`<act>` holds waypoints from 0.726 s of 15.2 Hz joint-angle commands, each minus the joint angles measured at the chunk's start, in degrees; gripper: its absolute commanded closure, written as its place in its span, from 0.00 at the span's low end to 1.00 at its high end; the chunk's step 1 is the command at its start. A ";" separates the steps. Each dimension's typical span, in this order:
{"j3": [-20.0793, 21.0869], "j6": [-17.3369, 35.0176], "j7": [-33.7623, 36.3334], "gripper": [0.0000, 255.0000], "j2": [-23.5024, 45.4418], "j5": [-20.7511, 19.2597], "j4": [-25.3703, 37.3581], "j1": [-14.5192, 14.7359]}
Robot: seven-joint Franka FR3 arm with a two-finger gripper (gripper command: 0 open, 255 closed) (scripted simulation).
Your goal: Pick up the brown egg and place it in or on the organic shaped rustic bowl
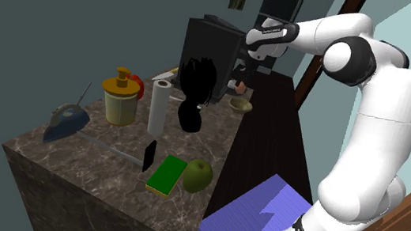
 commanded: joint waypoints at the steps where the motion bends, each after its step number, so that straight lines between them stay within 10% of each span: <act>1: 0.03 1.23 -0.12 1.00 0.28 0.09 -0.91 -0.02; 8: 0.03 1.22 -0.13 1.00 0.30 0.09 -0.88 -0.02; 9: 0.03 1.23 -0.13 0.00 0.29 0.09 -0.89 -0.02; 11: 0.03 1.23 -0.13 0.00 0.29 0.09 -0.89 -0.02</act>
